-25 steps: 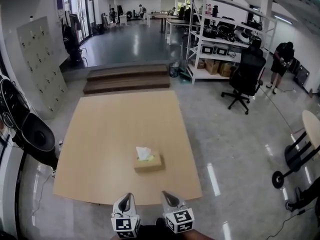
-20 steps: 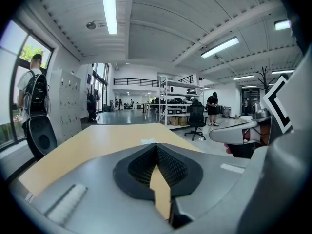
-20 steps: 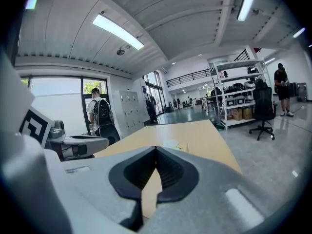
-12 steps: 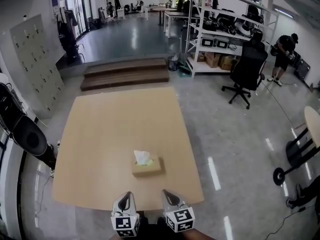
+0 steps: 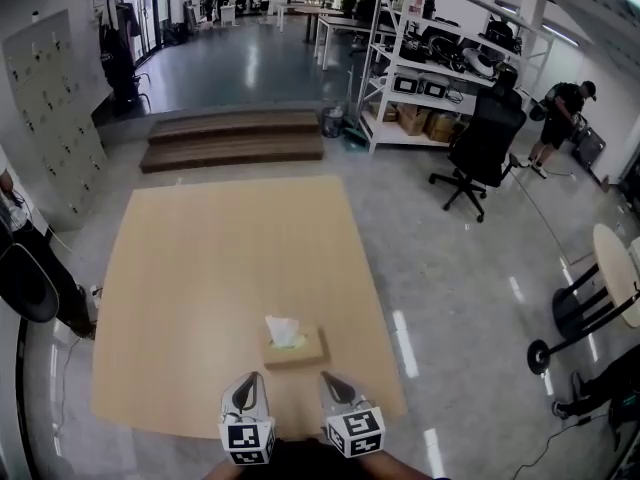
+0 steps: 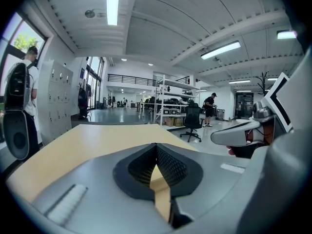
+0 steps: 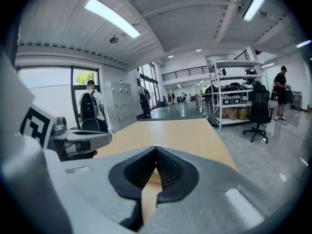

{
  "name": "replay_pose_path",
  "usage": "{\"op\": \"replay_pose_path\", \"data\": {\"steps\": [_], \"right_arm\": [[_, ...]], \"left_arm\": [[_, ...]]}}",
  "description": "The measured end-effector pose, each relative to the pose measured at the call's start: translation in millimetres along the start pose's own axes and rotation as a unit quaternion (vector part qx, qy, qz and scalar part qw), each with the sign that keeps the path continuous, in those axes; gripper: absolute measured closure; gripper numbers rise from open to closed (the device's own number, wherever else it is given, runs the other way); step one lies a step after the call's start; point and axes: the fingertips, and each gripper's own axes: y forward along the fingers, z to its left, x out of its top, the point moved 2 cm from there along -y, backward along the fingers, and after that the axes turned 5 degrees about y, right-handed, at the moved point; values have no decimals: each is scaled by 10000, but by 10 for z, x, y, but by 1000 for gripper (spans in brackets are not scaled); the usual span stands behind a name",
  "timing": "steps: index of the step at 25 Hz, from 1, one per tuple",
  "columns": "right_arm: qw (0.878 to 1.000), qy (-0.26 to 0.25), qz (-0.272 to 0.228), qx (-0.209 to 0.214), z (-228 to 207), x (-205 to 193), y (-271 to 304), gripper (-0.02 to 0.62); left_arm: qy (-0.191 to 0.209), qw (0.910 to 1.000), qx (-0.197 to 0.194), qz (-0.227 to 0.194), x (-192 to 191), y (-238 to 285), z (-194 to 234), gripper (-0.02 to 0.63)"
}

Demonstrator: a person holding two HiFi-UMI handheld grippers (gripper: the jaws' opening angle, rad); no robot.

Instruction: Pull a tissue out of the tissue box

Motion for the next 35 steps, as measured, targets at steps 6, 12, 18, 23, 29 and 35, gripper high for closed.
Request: {"op": "replay_pose_path", "data": {"steps": [6,12,18,23,29,35], "right_arm": [[9993,-209,209,-217,40,132,295,603],[9970,-410,442,-495,29,270,480,603],[9919,-498,1014,-583,-98,77,713,603],[9872,-603,1398,-468,-110,-20,1059,541],[9778,-711,1919,-459,-138,-196,1397,501],[9678,-796,2340,-479,-152,-308,1589,492]], "left_arm": [[-45,9999,-84,100,47,166,303,588],[132,9995,-277,95,79,337,475,588],[54,9976,-570,393,-77,557,439,588],[-114,9961,-648,586,-201,773,542,588],[-244,9946,-676,746,-328,1003,663,588],[-338,9930,-737,864,-416,1138,734,588]]}}
